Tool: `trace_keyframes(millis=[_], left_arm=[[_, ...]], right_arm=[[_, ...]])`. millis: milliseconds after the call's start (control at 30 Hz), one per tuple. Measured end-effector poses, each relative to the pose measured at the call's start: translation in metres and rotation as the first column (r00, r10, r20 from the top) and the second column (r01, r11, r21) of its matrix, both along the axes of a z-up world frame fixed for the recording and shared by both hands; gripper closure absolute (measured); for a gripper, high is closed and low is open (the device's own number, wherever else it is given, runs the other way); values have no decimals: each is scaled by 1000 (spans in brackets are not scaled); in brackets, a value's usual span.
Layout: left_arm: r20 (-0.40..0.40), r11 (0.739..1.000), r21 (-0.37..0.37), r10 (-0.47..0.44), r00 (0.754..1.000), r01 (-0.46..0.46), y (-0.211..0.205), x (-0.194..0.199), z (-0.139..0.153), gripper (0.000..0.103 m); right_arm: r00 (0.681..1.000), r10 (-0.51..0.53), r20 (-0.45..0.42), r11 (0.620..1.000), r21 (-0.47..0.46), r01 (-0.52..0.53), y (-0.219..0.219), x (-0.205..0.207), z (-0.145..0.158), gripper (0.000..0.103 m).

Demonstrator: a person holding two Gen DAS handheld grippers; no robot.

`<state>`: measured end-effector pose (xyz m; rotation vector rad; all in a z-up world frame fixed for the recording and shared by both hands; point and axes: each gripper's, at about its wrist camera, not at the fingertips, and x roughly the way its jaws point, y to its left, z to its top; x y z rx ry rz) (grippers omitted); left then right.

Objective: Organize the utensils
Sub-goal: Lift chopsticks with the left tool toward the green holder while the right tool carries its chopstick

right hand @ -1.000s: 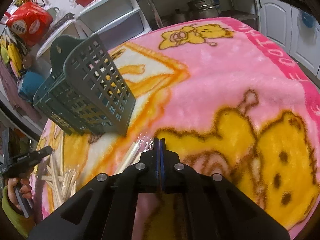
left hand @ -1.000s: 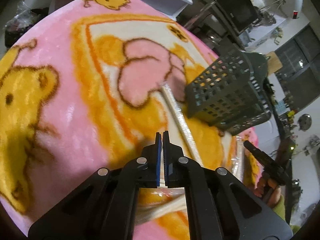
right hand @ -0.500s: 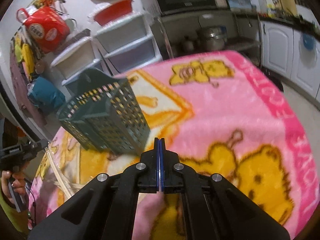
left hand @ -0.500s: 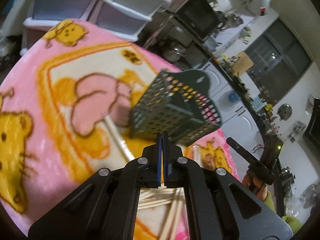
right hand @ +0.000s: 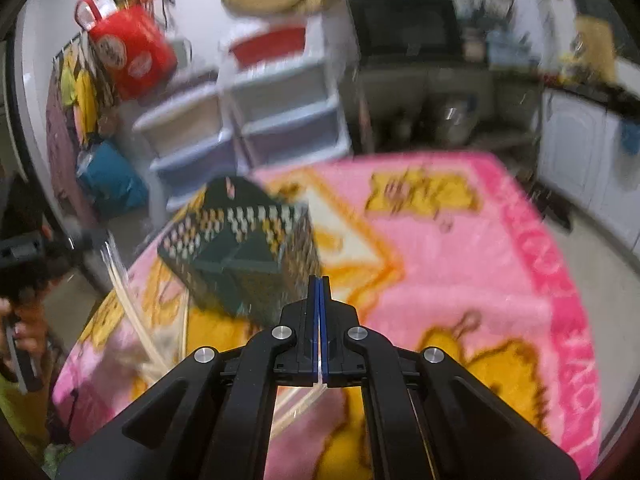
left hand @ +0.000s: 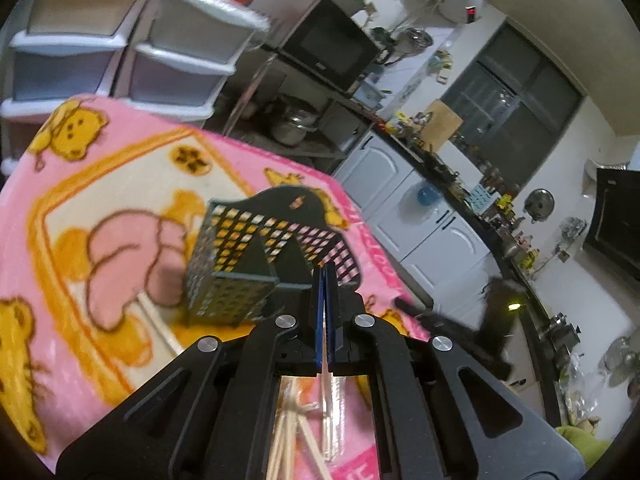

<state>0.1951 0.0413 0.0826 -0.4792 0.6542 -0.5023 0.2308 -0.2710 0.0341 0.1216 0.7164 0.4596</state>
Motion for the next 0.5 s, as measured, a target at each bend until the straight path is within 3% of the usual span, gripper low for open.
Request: trace_keyframes(millis=[33,133,267,500], left_arm=[[10,1000,2,-7,1000,7,-3,1,5,103],[34,1000,9,-24,999,24,-12,3,16,103],[52,999,18,-37,998,36,-19,5,24,103],[73,998,24,-52,996,50,-26,8,35,103]], right_arm=[[999,22,-30,1000,12,-22,0,5,-8,102],[996,38,-83,997,-67,-43,6,16,-32,100],[986,55,-159,993,-93,-70,12,27,-61,75],[976,81,-202,990,-101,-103,16,38,-85,73]])
